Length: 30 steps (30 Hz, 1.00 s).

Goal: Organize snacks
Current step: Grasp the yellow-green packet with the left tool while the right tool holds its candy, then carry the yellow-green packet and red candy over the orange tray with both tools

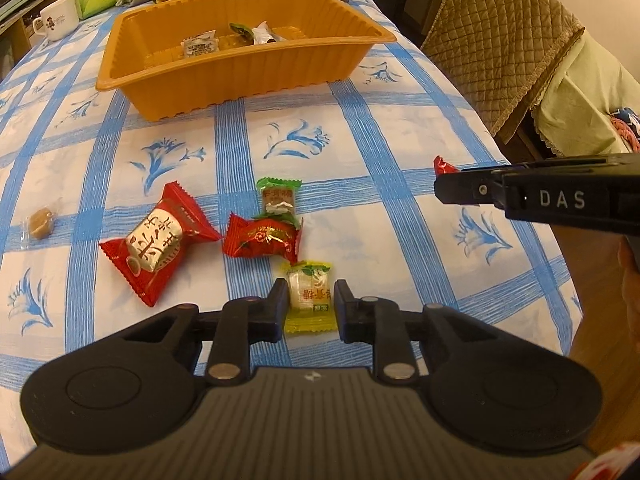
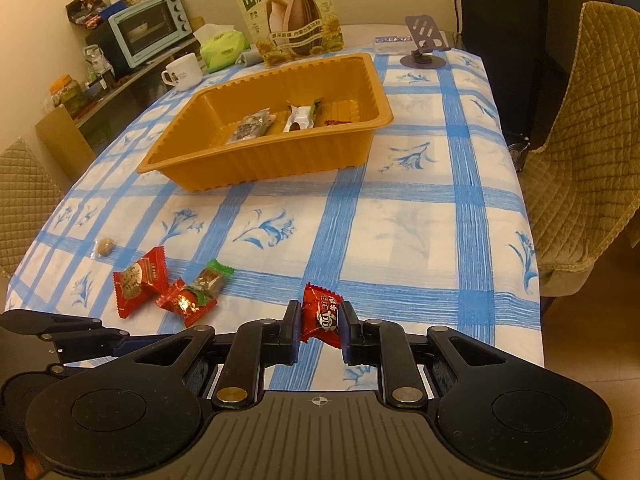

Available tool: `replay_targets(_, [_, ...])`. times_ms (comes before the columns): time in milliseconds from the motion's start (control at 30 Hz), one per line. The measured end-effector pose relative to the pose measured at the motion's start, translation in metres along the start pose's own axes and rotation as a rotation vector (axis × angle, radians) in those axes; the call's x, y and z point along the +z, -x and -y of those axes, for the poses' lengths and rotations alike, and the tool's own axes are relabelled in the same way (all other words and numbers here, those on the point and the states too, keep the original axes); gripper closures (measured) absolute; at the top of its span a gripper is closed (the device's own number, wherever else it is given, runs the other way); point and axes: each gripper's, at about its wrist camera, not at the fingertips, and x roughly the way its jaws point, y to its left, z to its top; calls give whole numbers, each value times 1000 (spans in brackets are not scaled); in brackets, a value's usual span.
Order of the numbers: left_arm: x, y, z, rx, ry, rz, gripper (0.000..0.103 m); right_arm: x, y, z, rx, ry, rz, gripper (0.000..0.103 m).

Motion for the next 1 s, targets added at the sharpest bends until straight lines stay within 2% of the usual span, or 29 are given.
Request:
replay_targets(633, [-12,13,-5,-18,-76,-4,84,-3,5,-13,13,8,2,83])
replay_targets(1000, [1,54,-23,-18,-42,76,84,2,12,-21,43,19,11,83])
